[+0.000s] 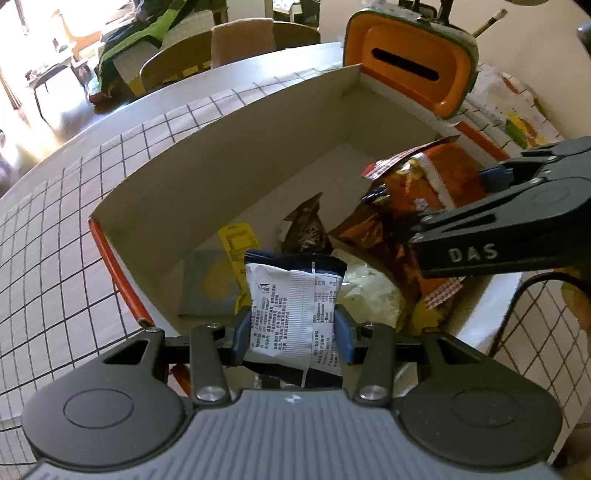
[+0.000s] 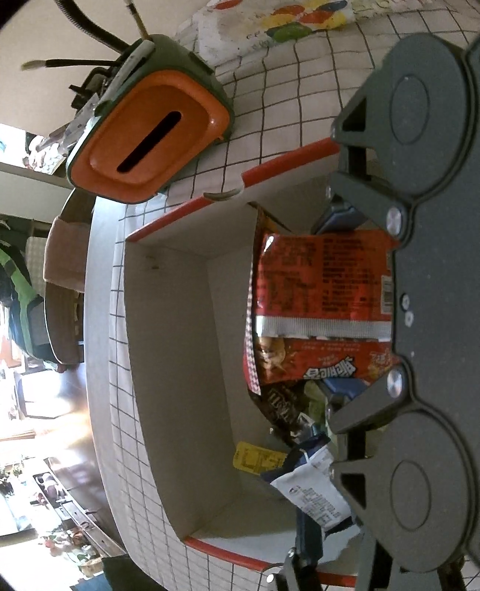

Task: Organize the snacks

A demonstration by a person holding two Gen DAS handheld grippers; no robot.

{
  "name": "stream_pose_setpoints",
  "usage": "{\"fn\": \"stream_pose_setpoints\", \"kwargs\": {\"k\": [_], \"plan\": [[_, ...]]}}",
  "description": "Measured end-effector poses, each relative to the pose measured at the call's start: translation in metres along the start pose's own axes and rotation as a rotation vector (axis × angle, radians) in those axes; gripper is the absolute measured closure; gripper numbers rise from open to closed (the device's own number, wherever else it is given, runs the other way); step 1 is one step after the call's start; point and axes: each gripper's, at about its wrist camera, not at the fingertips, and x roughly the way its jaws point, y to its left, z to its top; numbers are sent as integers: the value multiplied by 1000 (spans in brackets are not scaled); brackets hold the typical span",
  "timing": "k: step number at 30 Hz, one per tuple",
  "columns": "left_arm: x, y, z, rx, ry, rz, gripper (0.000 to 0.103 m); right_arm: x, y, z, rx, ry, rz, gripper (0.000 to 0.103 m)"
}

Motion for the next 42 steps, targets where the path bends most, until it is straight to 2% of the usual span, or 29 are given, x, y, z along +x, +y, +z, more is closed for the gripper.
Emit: {"fn": "stream_pose_setpoints", "kwargs": {"k": [8,15,18,27,35,42], "plan": [[-2,3,-2,4,-12,-7,57,1,-9,-2,48,-16,41,21],[-22,5,-3,3,-70,-20,43,-18,-10,-4,69,-67,62,17],[-34,8,-5,-9,-105,-28,36,-31,-12,-6,86,-94,73,14],[-76,25,-18,-34,-202,-80,25,-78,-7,-21,159,-200,127,6],[-115,38,-37,-23,-281,-82,22,-126,17,-38,194,-336,156,0],[-146,48,-58,-24,-344,-82,18,-149,34,-53,231,-387,156,0]]}}
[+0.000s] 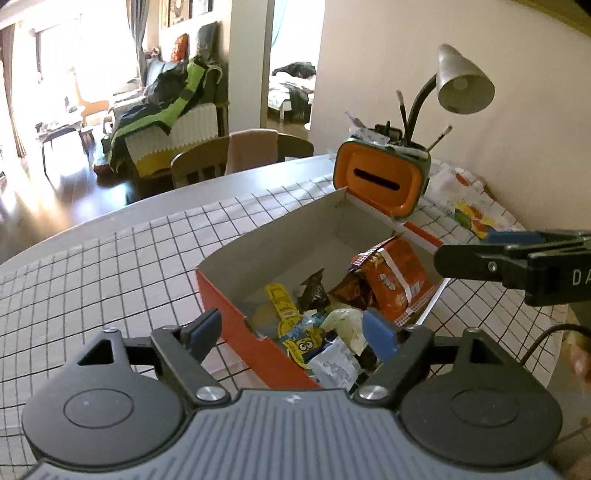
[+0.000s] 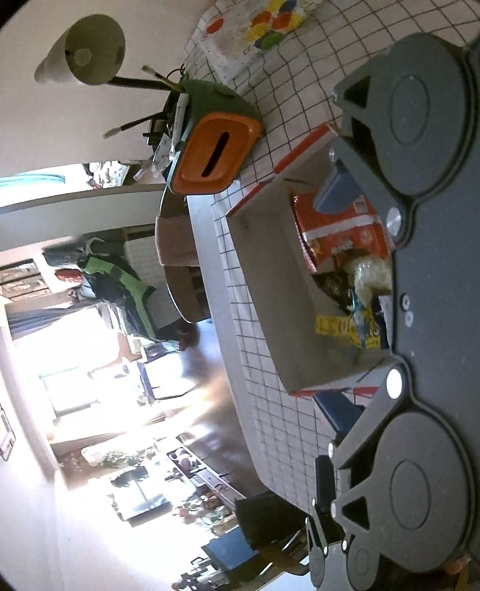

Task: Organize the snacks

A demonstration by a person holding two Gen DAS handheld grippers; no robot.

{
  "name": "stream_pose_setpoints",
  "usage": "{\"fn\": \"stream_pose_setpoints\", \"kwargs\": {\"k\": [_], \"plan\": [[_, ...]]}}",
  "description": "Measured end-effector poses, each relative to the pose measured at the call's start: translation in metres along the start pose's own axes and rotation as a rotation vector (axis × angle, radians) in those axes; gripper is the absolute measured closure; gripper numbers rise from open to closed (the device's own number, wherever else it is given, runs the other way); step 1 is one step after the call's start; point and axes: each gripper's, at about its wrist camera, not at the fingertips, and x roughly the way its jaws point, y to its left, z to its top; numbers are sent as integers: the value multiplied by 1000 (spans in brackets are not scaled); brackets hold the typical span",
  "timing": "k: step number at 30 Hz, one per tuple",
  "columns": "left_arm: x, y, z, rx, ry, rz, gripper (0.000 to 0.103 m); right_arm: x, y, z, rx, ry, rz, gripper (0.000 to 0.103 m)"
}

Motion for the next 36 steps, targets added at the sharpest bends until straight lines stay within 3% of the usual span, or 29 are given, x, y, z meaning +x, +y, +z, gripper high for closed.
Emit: {"fn": "stream_pose_setpoints", "kwargs": {"k": [6,9,13,18,36], "plan": [[-20,6,-12,-12,-6,-28,3,-18,10,-14,17,-27,-28,0],[-27,7,-17,-19,-13,-25,1,-26,15,-23,13,-42,-39,0],[-36,6,-21,-33,-28,-16,0,-39,22,-37,64,-87,-61,0],[-41,1,-22,-37,-45,3,0,-48,27,-45,34,-155,-137,0],[-48,-3,-23,-106,-90,52,0,-45,27,-44,31,-138,-140,0]]}}
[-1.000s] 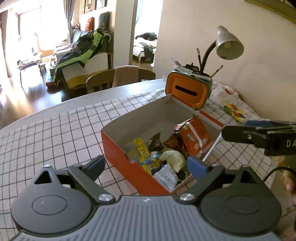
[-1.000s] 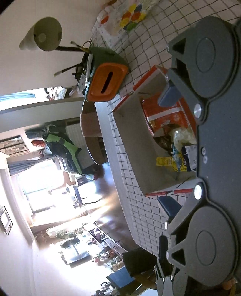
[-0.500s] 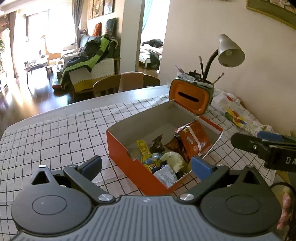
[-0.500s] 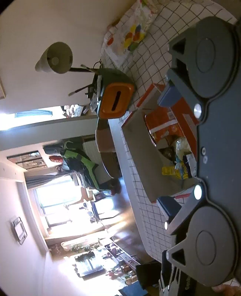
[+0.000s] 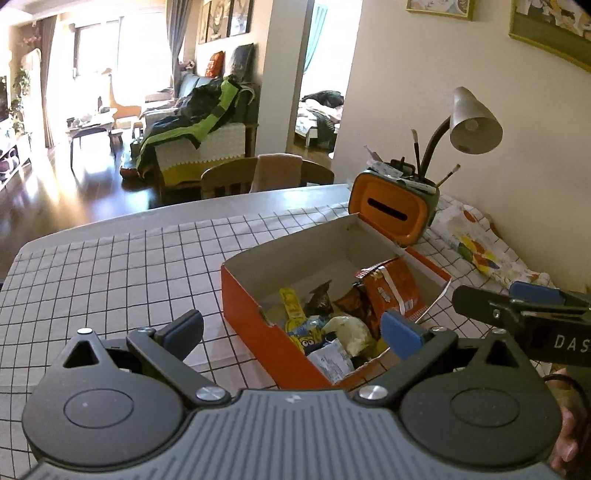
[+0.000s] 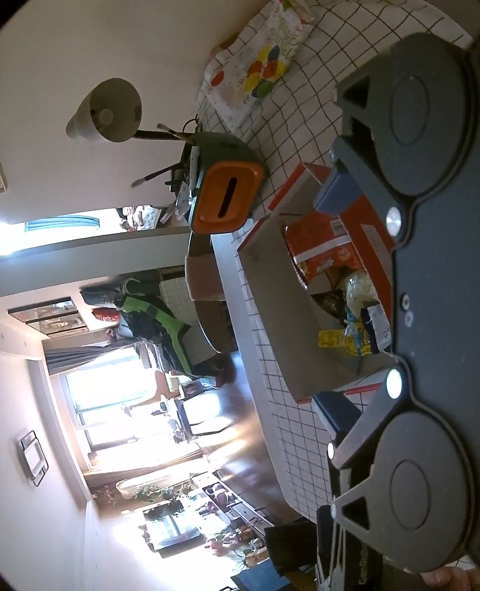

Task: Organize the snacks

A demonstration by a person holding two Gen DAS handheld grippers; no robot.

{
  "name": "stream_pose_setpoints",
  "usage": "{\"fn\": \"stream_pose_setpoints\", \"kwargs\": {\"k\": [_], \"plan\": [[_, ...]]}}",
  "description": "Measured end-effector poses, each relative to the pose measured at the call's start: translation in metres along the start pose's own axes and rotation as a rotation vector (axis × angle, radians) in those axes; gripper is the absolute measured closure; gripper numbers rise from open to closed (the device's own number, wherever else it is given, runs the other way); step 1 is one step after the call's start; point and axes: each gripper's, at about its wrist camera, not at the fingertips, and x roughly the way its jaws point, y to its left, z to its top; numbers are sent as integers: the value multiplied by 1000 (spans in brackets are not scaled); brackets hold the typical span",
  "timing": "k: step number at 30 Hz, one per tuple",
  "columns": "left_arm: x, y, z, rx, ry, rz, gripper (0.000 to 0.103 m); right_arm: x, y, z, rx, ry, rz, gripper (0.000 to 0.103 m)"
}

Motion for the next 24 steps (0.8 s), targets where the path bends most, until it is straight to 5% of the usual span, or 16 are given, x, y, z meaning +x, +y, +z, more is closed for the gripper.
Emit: {"fn": "stream_pose_setpoints", "kwargs": {"k": [24], "plan": [[-2,2,-1,-31,6,-6,0,5,4,2,-18,31,0,0]]}}
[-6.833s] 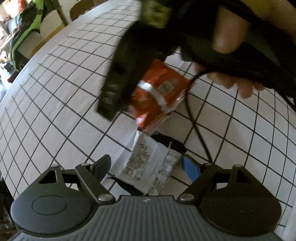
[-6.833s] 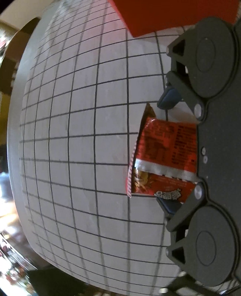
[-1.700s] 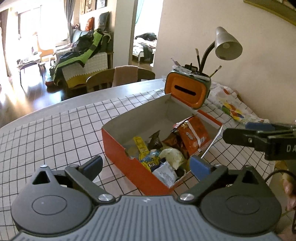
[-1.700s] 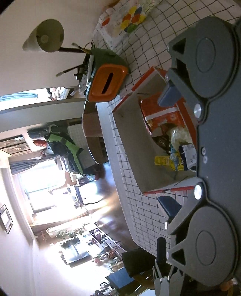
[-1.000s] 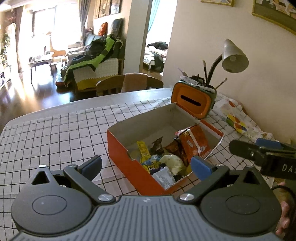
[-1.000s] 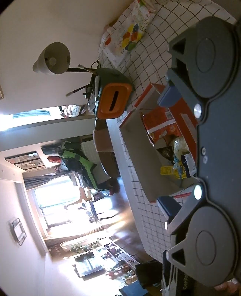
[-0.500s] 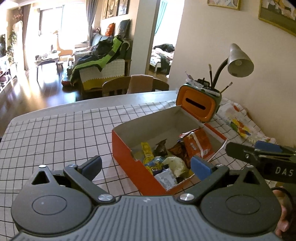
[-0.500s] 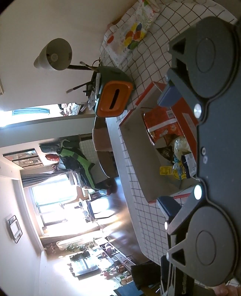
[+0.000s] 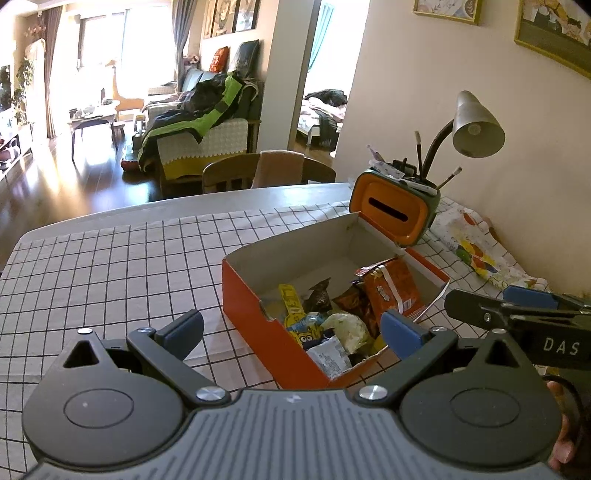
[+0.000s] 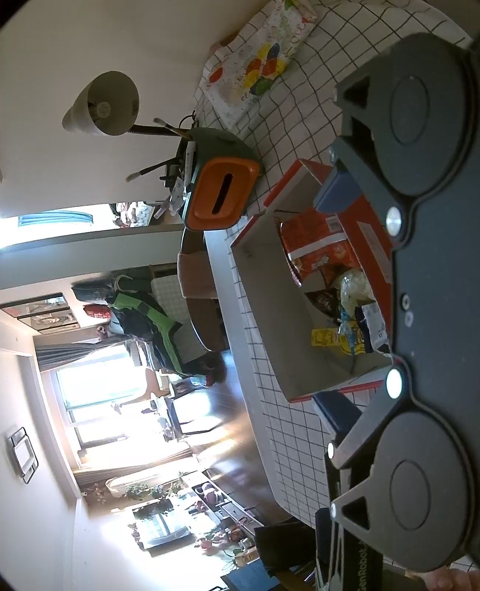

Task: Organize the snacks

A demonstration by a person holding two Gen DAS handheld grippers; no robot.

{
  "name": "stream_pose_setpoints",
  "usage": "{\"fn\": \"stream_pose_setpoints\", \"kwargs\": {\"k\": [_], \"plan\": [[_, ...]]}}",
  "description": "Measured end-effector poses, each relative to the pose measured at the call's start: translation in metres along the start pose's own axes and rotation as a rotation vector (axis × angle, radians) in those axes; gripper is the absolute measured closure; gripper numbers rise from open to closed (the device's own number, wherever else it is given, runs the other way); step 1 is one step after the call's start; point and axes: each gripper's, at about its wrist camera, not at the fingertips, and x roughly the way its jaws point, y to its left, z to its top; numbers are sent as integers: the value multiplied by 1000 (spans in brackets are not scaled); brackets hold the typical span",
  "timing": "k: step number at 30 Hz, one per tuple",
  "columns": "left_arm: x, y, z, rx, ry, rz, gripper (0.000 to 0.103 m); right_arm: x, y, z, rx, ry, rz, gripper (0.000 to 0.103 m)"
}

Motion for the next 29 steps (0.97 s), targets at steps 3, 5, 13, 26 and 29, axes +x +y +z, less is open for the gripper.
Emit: {"fn": "stream_pose_setpoints", "kwargs": {"k": [3,5,13,26,29], "plan": [[0,1,0,-1,0,1,0,1,1,0,1,4,0,0],[0,1,0,-2,-1,1,0,1,1,-1,3,4,-2,0],[0,3,0,-4,4,-3,0,1,2,-2,7,6,-2,0],[3,11,-1,-14,16,-5,0,5,7,-3,15,24,-6,0],[2,14,-2,-12,18,-7,0,6,9,-4,16,27,-6,0]]}}
